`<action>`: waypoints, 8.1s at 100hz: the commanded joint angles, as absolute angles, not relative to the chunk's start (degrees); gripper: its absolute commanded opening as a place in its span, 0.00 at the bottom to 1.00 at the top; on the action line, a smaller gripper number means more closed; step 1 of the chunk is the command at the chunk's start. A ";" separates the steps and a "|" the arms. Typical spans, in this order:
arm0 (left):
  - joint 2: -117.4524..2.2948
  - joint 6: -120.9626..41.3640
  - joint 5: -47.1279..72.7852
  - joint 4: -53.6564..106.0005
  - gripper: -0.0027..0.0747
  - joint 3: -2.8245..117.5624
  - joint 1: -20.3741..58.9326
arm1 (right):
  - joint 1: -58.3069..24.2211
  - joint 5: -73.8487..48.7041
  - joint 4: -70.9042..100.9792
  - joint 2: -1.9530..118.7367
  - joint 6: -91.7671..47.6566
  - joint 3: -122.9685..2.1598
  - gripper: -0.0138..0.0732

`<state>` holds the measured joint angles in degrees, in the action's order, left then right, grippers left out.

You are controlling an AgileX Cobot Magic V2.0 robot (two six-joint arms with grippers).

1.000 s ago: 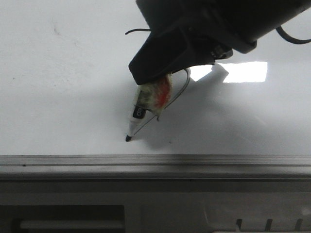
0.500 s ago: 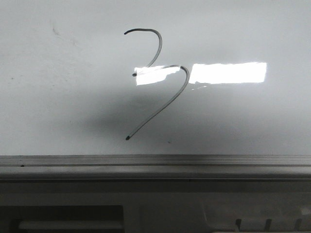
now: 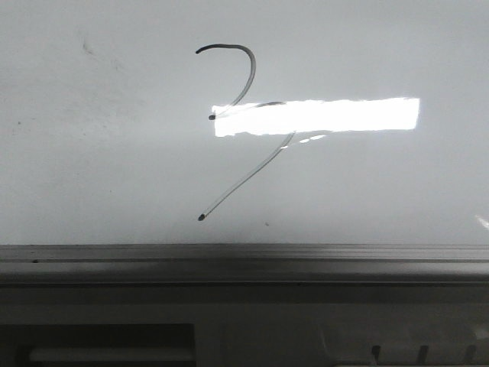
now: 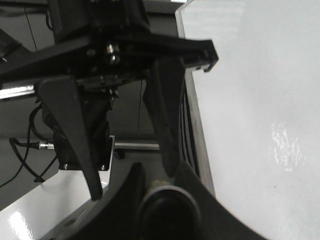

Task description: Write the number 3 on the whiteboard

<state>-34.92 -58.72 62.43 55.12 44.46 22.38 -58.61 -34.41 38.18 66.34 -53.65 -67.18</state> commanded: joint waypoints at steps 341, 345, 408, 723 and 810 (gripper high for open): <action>-68.80 -67.17 -11.38 95.02 0.36 35.10 44.18 | -36.18 -29.26 38.14 39.41 -37.71 -46.38 0.09; -68.80 -67.17 -11.93 95.33 0.44 35.10 44.18 | -36.18 -29.26 38.14 39.41 -37.71 -46.38 0.09; -45.88 -67.73 -10.45 96.29 0.51 35.03 44.40 | -36.18 -24.75 28.97 29.12 -37.71 -41.44 0.09; 1.63 -6.99 15.81 1.30 0.01 -0.65 10.56 | -36.18 1.99 24.67 8.74 -37.71 -11.61 0.09; 1.63 -6.99 15.72 1.30 0.01 -0.65 10.56 | -36.18 1.91 24.67 8.74 -37.71 -9.83 0.09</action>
